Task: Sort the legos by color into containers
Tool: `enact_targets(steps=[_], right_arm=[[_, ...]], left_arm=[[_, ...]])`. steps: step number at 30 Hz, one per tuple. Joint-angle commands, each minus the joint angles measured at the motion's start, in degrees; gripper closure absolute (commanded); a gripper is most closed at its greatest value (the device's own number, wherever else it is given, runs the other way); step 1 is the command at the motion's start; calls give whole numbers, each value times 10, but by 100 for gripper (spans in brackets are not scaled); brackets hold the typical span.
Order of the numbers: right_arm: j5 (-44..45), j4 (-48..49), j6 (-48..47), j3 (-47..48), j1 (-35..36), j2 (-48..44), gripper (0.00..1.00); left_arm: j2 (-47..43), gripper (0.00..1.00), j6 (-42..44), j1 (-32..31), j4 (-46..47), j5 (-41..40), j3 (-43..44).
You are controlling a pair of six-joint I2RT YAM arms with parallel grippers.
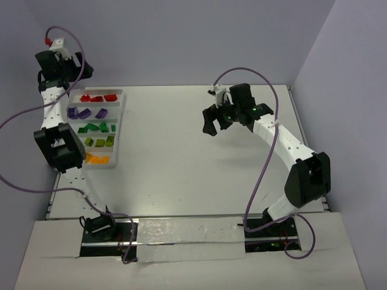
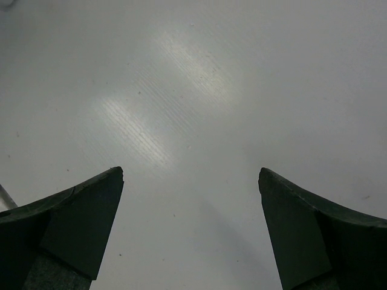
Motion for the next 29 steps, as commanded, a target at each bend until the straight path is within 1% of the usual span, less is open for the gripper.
enact_targets(steps=[1,2,3,4,6,7,8,9,10,11,13,16,21,29], right_arm=[[21,45,34,-2,-33,-62,0],[27,46,38,-3,-33,-62,0],[44,54,47,-15,-47,-75,0],[52,56,53,-19,-50,-79,0],[77,60,60,-30,-56,-91,0],[89,60,64,-31,-57,-92,0],[104,72,80,-43,-58,-101,0],[139,87,95,-61,-57,-110,0],[159,95,107,-72,-57,-115,0],[175,100,125,-82,-57,-119,0],[205,108,154,-111,-55,-130,0],[220,121,158,-157,-55,-153,0],[233,137,160,-178,-55,-185,0],[238,144,160,-187,-54,-195,0]], left_arm=[[-195,1,49,-109,-46,24,-123],[-196,1,49,-110,-46,24,-124],[-251,1,27,-124,-48,35,-170],[-268,1,14,-135,-42,32,-210],[-314,1,-14,-152,-42,21,-262],[-318,1,-19,-158,-44,21,-282],[-344,1,-23,-165,-42,8,-323],[-361,1,-25,-167,-34,-2,-348],[-388,1,-23,-185,-29,-11,-390],[-403,1,-20,-187,-23,-18,-397],[-434,1,-17,-195,-15,-40,-462],[-464,1,-16,-198,-8,-60,-508],[-495,1,-16,-200,6,-83,-548],[-491,1,-13,-209,-1,-115,-535]])
